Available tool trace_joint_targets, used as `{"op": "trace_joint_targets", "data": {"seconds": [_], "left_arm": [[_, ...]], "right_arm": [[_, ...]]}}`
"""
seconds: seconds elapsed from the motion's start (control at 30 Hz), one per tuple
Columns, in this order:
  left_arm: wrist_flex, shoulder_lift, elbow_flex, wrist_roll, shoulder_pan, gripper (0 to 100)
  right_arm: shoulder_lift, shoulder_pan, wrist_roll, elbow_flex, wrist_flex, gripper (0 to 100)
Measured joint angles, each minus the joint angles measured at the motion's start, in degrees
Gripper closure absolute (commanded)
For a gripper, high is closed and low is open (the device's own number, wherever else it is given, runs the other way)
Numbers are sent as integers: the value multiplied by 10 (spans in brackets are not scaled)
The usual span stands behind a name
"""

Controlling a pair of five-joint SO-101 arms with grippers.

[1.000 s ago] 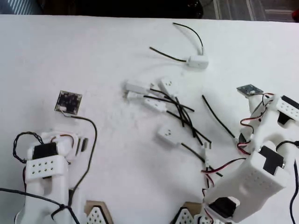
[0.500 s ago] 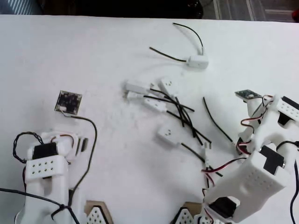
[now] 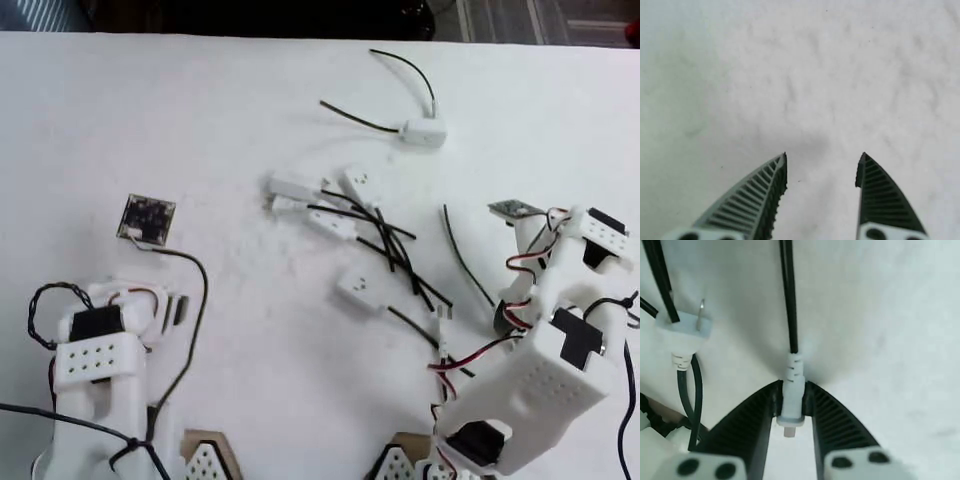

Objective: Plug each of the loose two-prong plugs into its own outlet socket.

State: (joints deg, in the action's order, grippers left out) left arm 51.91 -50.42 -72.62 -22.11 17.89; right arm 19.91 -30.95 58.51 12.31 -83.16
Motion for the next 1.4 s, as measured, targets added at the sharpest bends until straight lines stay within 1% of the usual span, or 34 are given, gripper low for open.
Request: {"op": "trace_joint_targets", "data": {"seconds": [0.17, 0.27, 0.4, 0.6, 0.8, 0.93, 1.17, 1.27, 1.4], "left_arm": [[0, 0, 0, 0, 0, 774], [0, 0, 0, 0, 0, 774], [0, 0, 0, 0, 0, 774], [0, 0, 0, 0, 0, 774], [0, 0, 0, 0, 0, 774], [0, 0, 0, 0, 0, 774], [0, 0, 0, 0, 0, 774], [0, 0, 0, 0, 0, 772], [0, 0, 0, 0, 0, 771]], "right_arm": [[-19, 0, -1, 0, -4, 982], [-53, 4, -1, 0, -33, 982], [-83, 28, -1, 11, -64, 982], [-85, 74, -1, 61, -70, 982], [-102, 110, -33, 69, -78, 982], [-168, 138, -82, 70, -96, 982], [-367, 214, -201, 74, -112, 982], [-453, 263, -257, 101, -115, 982], [-553, 359, -348, 161, -93, 982]]}}
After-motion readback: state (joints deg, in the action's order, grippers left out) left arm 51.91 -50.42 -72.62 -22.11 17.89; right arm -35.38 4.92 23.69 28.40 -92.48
